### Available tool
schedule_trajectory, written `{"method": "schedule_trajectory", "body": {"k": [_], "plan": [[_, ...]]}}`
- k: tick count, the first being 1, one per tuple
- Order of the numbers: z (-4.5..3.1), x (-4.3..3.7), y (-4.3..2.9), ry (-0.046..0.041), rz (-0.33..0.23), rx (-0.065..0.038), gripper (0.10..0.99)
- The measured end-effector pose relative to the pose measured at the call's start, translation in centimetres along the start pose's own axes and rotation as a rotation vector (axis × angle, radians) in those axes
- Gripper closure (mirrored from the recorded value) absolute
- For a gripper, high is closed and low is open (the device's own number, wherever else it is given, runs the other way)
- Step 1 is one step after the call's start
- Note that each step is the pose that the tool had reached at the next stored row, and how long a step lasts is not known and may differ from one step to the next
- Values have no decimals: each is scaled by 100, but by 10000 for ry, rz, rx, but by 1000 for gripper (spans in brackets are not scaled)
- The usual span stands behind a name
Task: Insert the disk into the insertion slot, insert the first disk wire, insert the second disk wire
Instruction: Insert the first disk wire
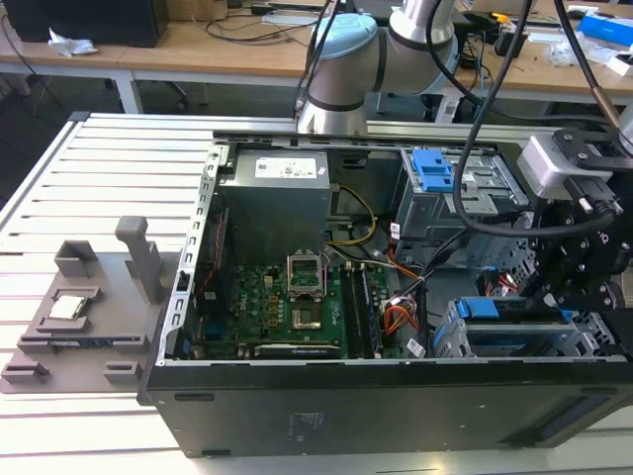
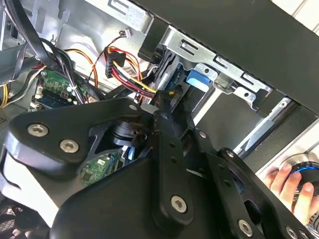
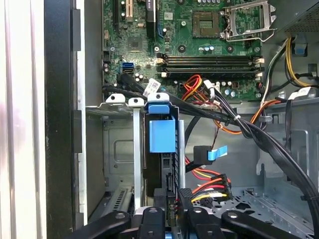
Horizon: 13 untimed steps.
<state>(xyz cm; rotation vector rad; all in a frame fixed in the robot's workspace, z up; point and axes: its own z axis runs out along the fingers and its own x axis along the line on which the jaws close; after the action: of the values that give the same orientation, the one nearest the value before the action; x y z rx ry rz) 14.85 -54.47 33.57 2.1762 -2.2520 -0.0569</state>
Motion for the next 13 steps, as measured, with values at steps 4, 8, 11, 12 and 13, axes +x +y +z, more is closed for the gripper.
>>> {"method": "schedule_trajectory", "body": {"k": [4, 8, 11, 12, 13], "plan": [[-133, -3, 4, 3, 0, 0, 847], [-339, -18, 12, 8, 0, 0, 847], [-424, -79, 16, 29, 1, 1, 925], [-445, -102, 18, 34, 1, 1, 980], [-459, -113, 18, 38, 1, 1, 980]]}}
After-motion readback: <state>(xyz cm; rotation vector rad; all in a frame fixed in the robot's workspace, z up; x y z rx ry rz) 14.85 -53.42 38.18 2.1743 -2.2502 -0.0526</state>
